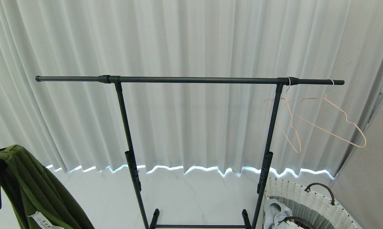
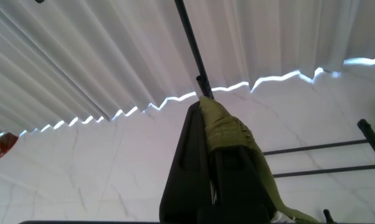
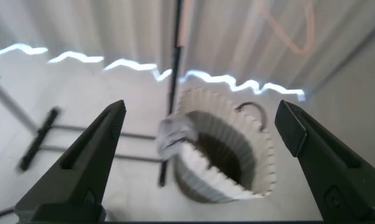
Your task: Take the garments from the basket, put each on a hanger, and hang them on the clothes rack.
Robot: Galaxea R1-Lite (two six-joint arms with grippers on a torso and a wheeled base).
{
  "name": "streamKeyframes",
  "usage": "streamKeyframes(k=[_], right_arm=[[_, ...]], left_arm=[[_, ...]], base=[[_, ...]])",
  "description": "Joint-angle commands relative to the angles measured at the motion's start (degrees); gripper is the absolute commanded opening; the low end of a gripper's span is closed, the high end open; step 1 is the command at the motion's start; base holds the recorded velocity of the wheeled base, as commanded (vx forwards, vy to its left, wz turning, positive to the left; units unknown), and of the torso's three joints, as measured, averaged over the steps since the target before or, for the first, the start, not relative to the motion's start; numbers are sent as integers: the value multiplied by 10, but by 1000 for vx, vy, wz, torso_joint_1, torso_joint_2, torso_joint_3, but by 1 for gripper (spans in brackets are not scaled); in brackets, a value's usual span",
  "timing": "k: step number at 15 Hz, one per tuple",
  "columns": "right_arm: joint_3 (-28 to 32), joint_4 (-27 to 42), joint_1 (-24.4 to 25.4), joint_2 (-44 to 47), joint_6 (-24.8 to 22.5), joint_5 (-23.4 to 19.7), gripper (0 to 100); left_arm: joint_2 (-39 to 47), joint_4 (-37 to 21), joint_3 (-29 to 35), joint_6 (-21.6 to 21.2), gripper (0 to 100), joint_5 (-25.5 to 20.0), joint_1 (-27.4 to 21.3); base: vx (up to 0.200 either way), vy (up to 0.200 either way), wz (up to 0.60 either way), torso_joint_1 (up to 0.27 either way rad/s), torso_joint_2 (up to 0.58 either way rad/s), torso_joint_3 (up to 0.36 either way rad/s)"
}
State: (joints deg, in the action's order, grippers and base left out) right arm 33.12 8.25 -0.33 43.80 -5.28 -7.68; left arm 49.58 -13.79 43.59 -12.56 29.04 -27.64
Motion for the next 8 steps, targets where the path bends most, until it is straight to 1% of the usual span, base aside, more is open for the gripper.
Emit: streamKeyframes(k=[1, 2, 8], right_arm=[[32, 15, 1, 5, 2, -10, 100], [32, 15, 1, 6, 2, -8, 100], [32, 16, -3, 4, 2, -7, 100]], left_arm=[[-6, 0, -3, -1, 0, 0, 0], [-6, 0, -2, -1, 0, 1, 0], [-6, 0, 4, -8, 0, 1, 0]], base=[[0, 0, 0, 0, 0, 0], [0, 0, 0, 0, 0, 0], [0, -200, 0, 6, 2, 1]])
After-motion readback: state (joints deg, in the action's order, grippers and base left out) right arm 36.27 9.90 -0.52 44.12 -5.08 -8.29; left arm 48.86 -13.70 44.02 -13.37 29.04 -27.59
